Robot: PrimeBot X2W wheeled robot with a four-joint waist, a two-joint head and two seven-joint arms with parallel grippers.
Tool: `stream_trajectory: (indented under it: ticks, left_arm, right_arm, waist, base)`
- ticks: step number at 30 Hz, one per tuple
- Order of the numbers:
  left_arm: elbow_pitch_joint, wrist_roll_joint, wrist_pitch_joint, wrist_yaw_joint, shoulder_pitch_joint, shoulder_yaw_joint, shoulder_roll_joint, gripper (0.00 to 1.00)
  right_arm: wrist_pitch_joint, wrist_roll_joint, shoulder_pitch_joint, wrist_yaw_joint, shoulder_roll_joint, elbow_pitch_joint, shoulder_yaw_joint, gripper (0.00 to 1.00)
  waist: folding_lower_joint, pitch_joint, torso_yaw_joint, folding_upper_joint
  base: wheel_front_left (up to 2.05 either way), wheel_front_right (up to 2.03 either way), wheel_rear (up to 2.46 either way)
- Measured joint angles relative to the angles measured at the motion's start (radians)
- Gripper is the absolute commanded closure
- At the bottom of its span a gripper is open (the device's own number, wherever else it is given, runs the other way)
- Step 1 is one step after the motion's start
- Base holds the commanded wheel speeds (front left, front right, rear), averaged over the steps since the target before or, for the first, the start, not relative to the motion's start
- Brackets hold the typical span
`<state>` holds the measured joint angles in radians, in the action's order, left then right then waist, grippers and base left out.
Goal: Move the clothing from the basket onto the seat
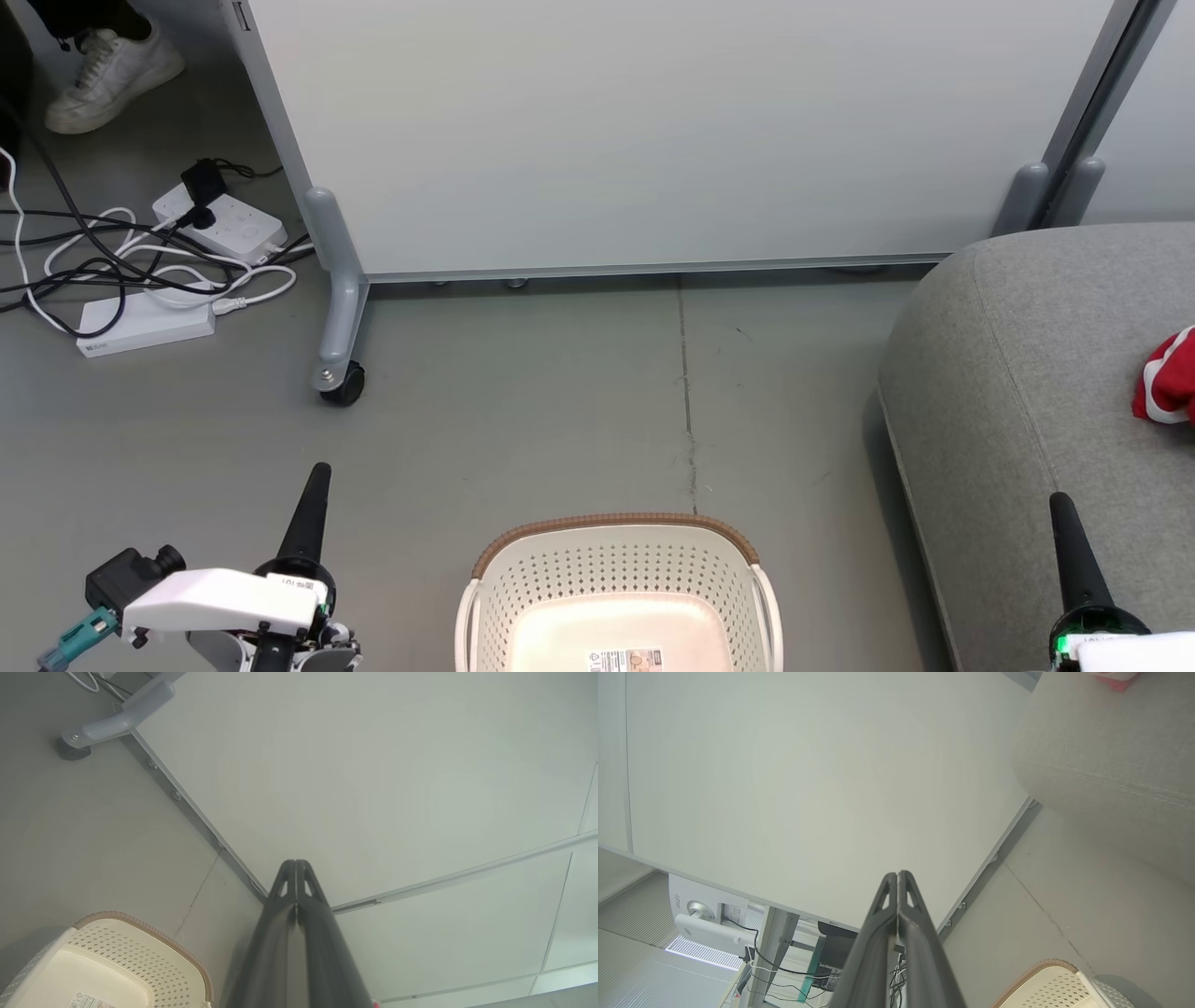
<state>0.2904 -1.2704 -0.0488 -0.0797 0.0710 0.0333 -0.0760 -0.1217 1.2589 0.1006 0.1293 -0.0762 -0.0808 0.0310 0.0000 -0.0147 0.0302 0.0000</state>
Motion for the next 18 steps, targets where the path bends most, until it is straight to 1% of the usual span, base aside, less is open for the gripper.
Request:
stream_trajectory:
  ticks: [18]
  left_arm:
    - [0.002, -0.157, -0.053, -0.022, 0.034, -0.035, -0.002, 1.00]
  right_arm:
    - [0.025, 0.175, -0.008, 0.000, -0.013, 0.008, 0.001, 1.00]
  waist:
    - [0.0000, 0.005, -0.011, 0.0000]
  base:
    - [0.00, 0.00, 0.00]
